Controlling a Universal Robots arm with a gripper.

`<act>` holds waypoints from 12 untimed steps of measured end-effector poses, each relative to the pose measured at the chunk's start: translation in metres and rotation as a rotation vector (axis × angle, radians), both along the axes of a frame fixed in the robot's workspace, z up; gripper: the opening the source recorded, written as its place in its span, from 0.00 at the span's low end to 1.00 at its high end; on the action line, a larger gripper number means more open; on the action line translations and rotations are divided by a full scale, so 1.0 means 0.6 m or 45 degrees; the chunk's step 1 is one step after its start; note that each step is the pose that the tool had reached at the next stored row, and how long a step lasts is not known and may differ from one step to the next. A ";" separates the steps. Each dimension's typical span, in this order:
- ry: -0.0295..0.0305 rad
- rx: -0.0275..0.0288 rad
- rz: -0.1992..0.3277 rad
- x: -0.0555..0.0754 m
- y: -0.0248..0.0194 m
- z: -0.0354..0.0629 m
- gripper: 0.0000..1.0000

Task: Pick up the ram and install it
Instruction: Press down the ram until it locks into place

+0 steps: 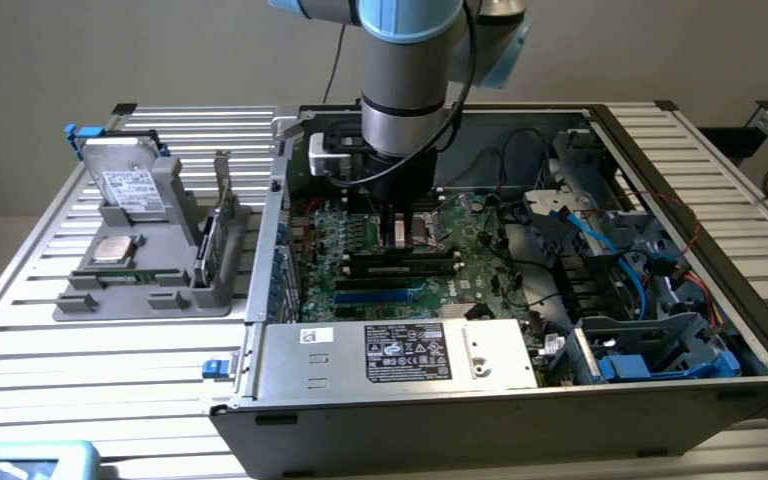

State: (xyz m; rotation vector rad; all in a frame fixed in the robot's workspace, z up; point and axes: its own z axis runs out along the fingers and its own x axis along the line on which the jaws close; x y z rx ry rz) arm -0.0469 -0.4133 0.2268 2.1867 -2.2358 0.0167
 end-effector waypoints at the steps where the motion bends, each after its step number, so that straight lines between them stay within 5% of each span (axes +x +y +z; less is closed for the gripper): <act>1: -0.0001 0.0001 0.000 0.000 0.0000 0.000 0.11; 12: -0.0002 -0.0002 0.000 0.000 0.0007 0.000 0.11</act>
